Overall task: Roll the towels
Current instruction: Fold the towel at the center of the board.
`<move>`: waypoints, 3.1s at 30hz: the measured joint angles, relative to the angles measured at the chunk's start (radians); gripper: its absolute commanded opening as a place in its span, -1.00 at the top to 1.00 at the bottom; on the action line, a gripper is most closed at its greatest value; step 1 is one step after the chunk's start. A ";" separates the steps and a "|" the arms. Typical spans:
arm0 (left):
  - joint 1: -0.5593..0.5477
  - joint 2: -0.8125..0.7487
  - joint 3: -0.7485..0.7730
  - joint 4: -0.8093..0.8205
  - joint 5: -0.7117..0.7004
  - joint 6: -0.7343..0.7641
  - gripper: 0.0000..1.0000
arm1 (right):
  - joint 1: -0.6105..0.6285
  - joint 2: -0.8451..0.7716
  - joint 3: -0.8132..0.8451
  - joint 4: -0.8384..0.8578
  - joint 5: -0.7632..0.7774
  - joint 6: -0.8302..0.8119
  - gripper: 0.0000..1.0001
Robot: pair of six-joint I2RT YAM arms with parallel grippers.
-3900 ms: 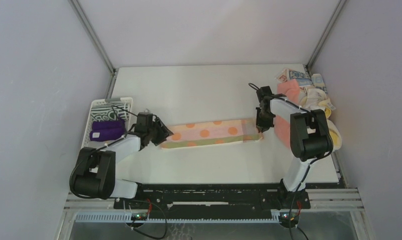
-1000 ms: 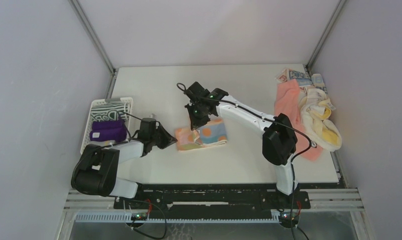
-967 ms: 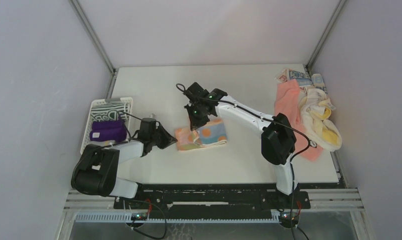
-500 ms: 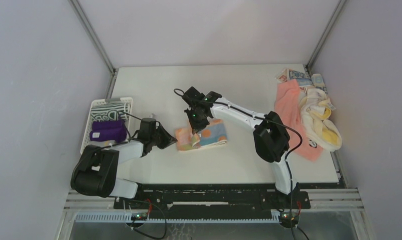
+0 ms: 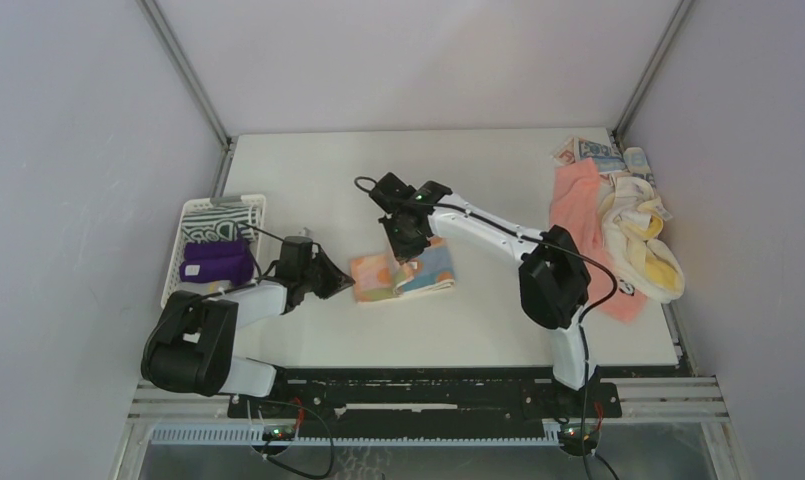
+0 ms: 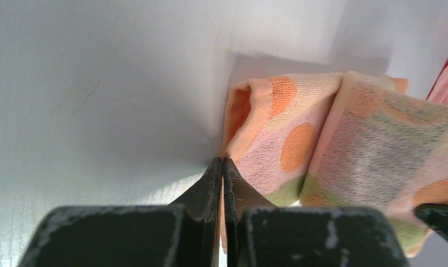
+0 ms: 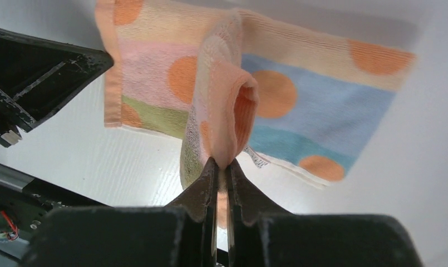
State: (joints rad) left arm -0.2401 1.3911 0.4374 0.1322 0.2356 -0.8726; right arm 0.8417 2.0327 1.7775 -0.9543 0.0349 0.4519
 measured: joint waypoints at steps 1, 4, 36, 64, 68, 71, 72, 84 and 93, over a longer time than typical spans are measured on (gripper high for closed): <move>0.000 0.000 0.000 0.000 0.000 0.000 0.91 | -0.004 -0.013 -0.001 -0.008 0.014 -0.003 1.00; 0.000 0.000 0.000 0.000 0.000 0.000 0.91 | -0.021 -0.058 -0.012 -0.031 0.063 -0.017 1.00; -0.002 0.002 0.000 -0.001 -0.006 0.001 0.91 | -0.272 -0.363 -0.171 -0.250 0.356 -0.157 1.00; -0.006 0.002 0.000 -0.002 -0.008 0.001 0.91 | -0.070 -0.219 0.055 -0.275 0.189 -0.153 1.00; -0.006 0.002 0.000 -0.001 -0.008 0.001 0.91 | -0.027 -0.131 0.117 -0.270 0.160 -0.145 1.00; -0.006 0.002 0.000 -0.001 -0.008 0.001 0.91 | 0.000 -0.072 0.148 -0.267 0.138 -0.135 1.00; -0.006 0.002 0.000 -0.001 -0.008 0.001 0.91 | 0.007 -0.058 0.155 -0.265 0.134 -0.133 1.00; -0.006 0.002 0.000 -0.001 -0.008 0.000 0.92 | 0.045 0.052 0.258 -0.240 0.068 -0.086 1.00; -0.008 0.002 0.000 -0.001 -0.008 0.001 0.92 | 0.061 0.109 0.289 -0.236 0.048 -0.061 1.00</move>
State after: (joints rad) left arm -0.2481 1.3933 0.4374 0.1314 0.2279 -0.8719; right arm 0.9028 2.1414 2.0666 -1.1904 0.0826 0.3908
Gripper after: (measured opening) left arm 0.044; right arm 0.019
